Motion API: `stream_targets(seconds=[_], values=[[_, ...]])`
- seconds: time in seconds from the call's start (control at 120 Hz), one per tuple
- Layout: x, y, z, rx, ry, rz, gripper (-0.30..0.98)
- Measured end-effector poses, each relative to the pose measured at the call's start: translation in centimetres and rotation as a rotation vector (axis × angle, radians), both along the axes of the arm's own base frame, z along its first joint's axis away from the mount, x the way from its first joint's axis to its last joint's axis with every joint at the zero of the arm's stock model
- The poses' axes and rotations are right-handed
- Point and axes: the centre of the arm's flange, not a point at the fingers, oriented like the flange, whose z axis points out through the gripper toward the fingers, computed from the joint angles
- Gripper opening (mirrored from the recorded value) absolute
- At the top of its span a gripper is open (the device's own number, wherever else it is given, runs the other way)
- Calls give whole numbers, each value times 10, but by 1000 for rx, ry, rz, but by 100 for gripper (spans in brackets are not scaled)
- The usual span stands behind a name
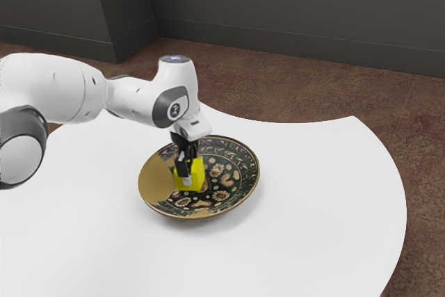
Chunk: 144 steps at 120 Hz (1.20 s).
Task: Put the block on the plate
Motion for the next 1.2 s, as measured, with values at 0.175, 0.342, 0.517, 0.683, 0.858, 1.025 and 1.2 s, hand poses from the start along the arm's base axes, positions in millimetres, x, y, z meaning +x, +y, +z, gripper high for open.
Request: stream_targets(seconds=[0.175,0.342,0.517,0.683,0.858,1.025,1.2], values=[[1,-7,3,-8,-16,-10,56],[-2,-6,58,-28,-82,-6,63],[-11,10,107,-38,-89,99,66],[-27,31,181,-36,-89,284,67],[-49,37,252,-28,-122,417,68],[-68,39,294,-27,-126,525,68],[-76,41,299,-19,-101,617,69]])
